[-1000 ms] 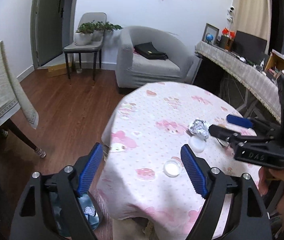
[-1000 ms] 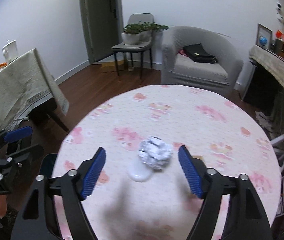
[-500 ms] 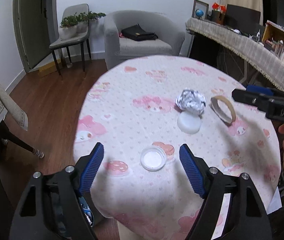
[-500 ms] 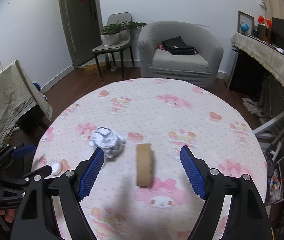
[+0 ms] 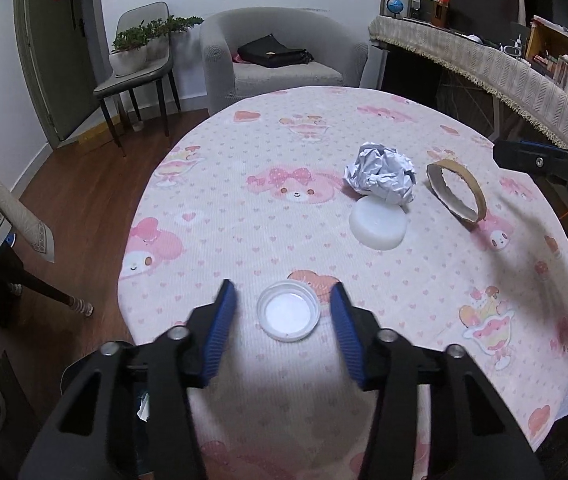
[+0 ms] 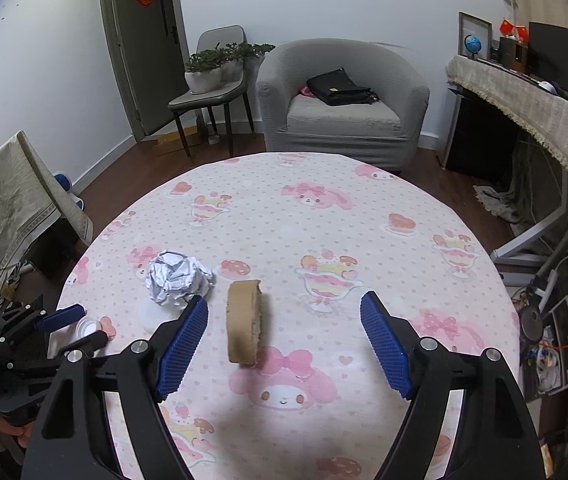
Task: Collect trash
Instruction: 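Grasp the clear plastic cup with the left gripper while the right grasps the cardboard ring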
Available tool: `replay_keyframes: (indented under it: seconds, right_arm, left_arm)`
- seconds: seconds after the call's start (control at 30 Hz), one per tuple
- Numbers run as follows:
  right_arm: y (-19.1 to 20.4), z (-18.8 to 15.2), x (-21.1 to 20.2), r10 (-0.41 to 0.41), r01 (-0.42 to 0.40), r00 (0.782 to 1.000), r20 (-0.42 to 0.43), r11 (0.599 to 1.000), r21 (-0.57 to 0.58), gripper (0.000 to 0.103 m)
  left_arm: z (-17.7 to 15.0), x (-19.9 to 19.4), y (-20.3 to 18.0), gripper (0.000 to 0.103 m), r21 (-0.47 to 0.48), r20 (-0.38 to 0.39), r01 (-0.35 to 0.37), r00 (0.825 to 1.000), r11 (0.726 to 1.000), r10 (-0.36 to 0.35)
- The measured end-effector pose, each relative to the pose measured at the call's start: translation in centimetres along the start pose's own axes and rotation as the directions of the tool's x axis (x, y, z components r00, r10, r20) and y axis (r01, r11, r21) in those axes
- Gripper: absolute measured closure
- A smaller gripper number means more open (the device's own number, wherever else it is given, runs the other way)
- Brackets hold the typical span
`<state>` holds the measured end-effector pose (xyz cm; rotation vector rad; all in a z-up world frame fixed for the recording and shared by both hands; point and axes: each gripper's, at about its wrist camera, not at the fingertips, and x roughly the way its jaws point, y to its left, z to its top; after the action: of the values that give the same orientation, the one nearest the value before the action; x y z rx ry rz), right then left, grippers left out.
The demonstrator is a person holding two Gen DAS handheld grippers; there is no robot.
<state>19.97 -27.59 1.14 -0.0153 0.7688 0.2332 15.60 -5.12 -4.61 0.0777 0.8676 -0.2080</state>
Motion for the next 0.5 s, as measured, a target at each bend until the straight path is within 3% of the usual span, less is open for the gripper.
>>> replay_keyframes:
  seconds: [0.1, 0.5]
  right_arm:
    - [-0.3, -0.1, 0.3, -0.005, 0.005, 1.0, -0.009, 1.0, 0.004, 0.023]
    - [0.6, -0.3, 1.9, -0.01, 0.009, 0.999, -0.051, 1.0, -0.027, 0.023]
  left_arm:
    - [0.0, -0.1, 0.1, 0.07, -0.007, 0.002, 0.005, 1.0, 1.0, -0.005]
    - [0.4, -0.5, 0.6, 0.07, -0.044, -0.003, 0.038, 0.999, 0.998, -0.038]
